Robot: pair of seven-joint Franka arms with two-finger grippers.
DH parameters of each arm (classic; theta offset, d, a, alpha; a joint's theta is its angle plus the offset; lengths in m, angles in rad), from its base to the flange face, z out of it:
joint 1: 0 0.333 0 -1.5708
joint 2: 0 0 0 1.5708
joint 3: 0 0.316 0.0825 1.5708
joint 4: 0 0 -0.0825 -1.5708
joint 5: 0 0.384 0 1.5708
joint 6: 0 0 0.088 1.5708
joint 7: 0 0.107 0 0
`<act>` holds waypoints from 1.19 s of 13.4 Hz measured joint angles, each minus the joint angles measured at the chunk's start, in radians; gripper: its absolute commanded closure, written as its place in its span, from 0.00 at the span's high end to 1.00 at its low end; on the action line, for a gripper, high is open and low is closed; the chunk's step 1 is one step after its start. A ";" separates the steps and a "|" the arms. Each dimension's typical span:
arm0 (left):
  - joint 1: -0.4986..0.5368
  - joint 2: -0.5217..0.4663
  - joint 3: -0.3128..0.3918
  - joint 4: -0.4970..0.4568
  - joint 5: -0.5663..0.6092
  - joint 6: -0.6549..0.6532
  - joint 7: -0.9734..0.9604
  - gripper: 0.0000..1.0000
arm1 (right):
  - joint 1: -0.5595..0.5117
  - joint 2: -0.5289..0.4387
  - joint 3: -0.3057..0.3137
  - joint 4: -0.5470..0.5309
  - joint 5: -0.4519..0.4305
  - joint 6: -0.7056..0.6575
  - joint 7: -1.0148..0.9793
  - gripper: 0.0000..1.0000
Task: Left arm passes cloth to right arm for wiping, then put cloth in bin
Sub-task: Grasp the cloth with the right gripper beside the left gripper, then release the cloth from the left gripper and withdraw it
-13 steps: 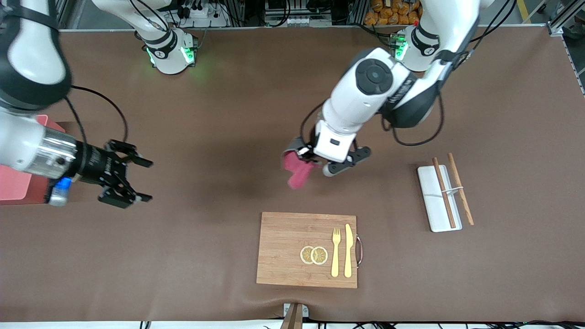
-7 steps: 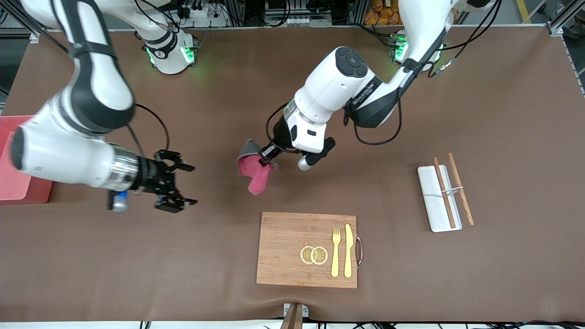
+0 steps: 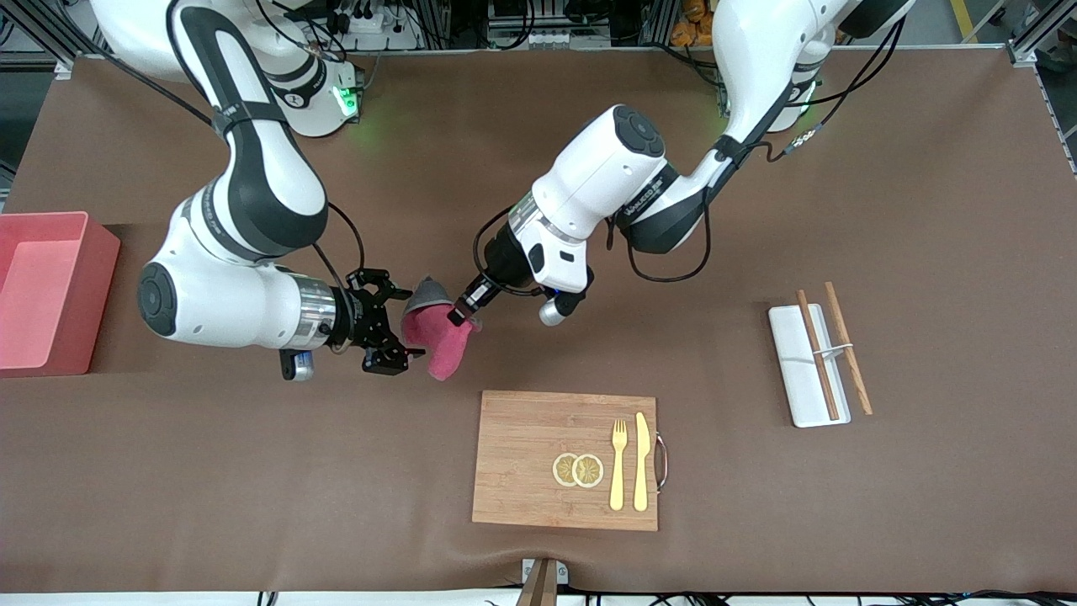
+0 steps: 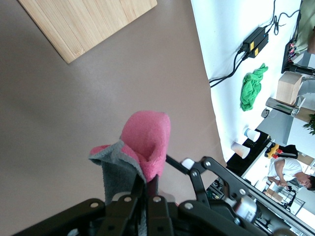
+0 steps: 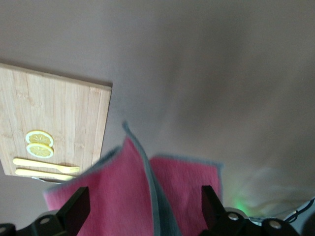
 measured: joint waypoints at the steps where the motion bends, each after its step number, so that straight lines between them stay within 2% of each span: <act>1: -0.002 0.004 0.000 0.001 0.000 0.007 -0.008 0.00 | 0.011 -0.003 0.002 0.001 0.001 -0.001 0.012 1.00; 2: -0.003 0.006 0.000 0.002 0.000 0.010 -0.014 0.00 | 0.027 -0.004 0.003 0.001 0.001 -0.001 0.021 0.97; 3: -0.004 0.006 0.000 0.003 0.000 0.010 -0.016 0.00 | 0.046 -0.003 0.003 0.000 0.000 0.000 0.029 0.58; 4: -0.005 0.006 0.000 0.005 0.000 0.010 -0.017 0.00 | 0.060 -0.002 0.003 -0.002 0.000 0.001 0.035 0.33; 6: -0.006 0.006 0.000 0.007 0.000 0.010 -0.019 0.00 | 0.072 0.000 0.003 -0.003 0.000 0.002 0.038 0.00; 10: -0.005 0.006 0.001 0.008 -0.002 0.010 -0.024 0.00 | 0.059 0.000 -0.012 -0.002 0.000 0.003 0.036 0.00; 11: -0.004 0.006 0.001 0.009 -0.003 0.010 -0.035 0.06 | 0.051 0.000 -0.013 0.003 0.000 0.003 0.036 0.00; 12: -0.003 0.006 0.002 0.010 -0.005 0.010 -0.041 0.56 | 0.044 -0.001 -0.013 0.010 0.000 -0.001 0.035 0.00; 13: -0.003 0.006 0.002 0.012 -0.007 0.010 -0.044 1.00 | 0.039 -0.001 -0.013 0.017 0.000 -0.010 0.035 0.00; 16: 0.000 0.003 0.002 0.026 -0.009 0.009 -0.044 1.00 | 0.038 -0.001 -0.013 0.022 -0.006 -0.020 0.035 0.00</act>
